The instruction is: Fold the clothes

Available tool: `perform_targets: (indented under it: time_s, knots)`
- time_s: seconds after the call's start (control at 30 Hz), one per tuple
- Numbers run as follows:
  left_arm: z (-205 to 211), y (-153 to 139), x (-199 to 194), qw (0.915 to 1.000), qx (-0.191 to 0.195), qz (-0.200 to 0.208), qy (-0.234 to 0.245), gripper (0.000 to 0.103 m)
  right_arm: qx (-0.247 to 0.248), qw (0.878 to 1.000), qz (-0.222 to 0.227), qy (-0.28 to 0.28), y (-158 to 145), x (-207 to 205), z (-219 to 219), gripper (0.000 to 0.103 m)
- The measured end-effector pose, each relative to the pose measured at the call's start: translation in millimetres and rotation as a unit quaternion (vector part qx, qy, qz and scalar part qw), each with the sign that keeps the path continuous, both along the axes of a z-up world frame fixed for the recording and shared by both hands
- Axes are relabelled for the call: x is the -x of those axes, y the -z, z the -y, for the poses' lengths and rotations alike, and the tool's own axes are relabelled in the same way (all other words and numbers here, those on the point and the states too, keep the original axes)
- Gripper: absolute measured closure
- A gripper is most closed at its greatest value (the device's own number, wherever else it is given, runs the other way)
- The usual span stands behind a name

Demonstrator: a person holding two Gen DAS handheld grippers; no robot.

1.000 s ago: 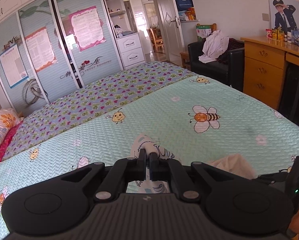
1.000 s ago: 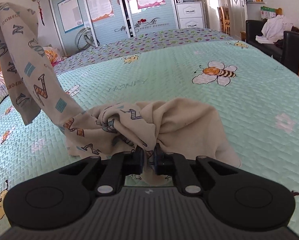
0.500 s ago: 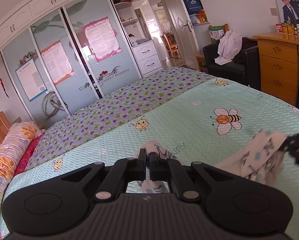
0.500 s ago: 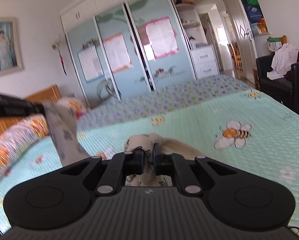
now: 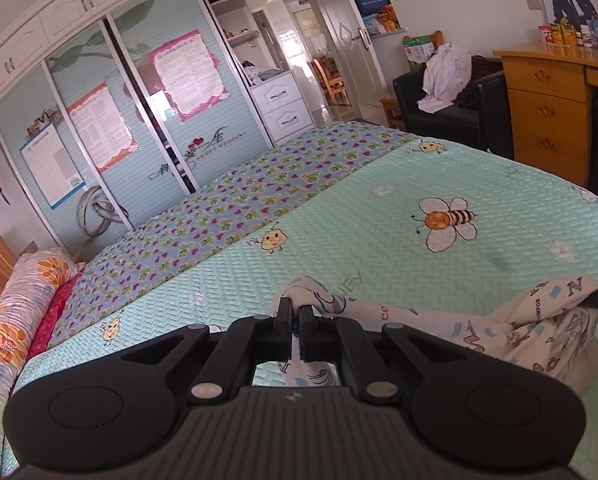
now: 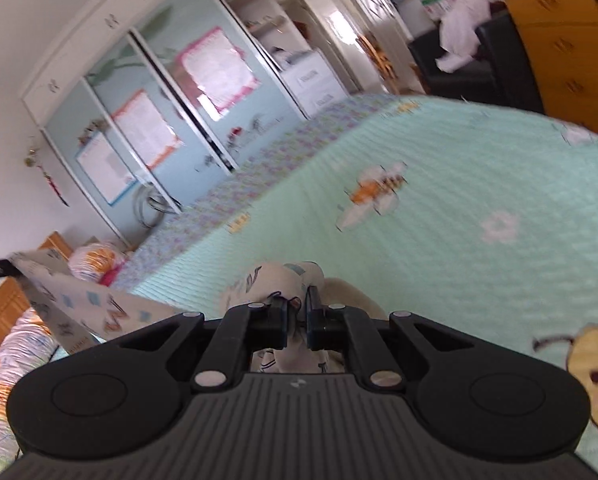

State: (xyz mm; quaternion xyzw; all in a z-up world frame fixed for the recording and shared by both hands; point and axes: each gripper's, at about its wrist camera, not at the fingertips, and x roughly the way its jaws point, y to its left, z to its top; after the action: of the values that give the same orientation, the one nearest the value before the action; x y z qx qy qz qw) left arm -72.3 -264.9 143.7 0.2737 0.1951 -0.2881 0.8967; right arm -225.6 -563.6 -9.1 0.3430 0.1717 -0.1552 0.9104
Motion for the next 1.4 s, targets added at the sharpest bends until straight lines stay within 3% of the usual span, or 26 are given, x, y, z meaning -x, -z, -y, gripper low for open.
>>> perform_targets:
  time_s: [0.13, 0.23, 0.33, 0.47, 0.6, 0.7, 0.83, 0.97, 1.1, 1.27, 1.4]
  knots:
    - [10, 14, 3, 0.9998, -0.010, -0.015, 0.007, 0.101, -0.017, 1.000, -0.007, 0.016, 24, 9, -3, 0.096]
    - [6, 24, 1, 0.9986, 0.004, -0.052, 0.003, 0.101, -0.012, 0.999, 0.006, 0.033, 24, 22, -3, 0.096]
    - [-6, 37, -4, 0.9967, 0.014, -0.079, -0.013, 0.101, 0.050, 0.998, 0.021, 0.037, -1, 29, -7, 0.096]
    - [-24, 63, -14, 0.9927, 0.005, -0.115, -0.036, 0.101, 0.156, 0.987, 0.042, 0.022, -50, 28, -28, 0.096]
    - [-49, 89, -21, 0.9855, 0.003, -0.162, -0.052, 0.100, 0.194, 0.977, 0.083, -0.006, -96, 21, -43, 0.096]
    - [-73, 88, -26, 0.9807, 0.027, -0.182, -0.066, 0.100, 0.228, 0.969, 0.097, -0.019, -127, 13, -57, 0.096]
    - [-111, 48, -47, 0.9758, 0.085, -0.178, -0.093, 0.101, 0.268, 0.956, 0.114, -0.041, -167, 2, -79, 0.097]
    - [-155, -15, -60, 0.9772, 0.128, -0.122, -0.118, 0.101, 0.298, 0.942, 0.136, -0.066, -211, -14, -105, 0.097]
    - [-204, -79, -65, 0.9747, 0.165, -0.060, -0.138, 0.101, 0.296, 0.936, 0.160, -0.102, -253, -36, -134, 0.097]
    - [-267, -141, -71, 0.9627, 0.199, 0.006, -0.183, 0.101, 0.290, 0.925, 0.186, -0.157, -293, -69, -184, 0.097]
    - [-311, -171, -75, 0.9512, 0.211, 0.047, -0.220, 0.101, 0.289, 0.912, 0.211, -0.202, -322, -94, -231, 0.097]
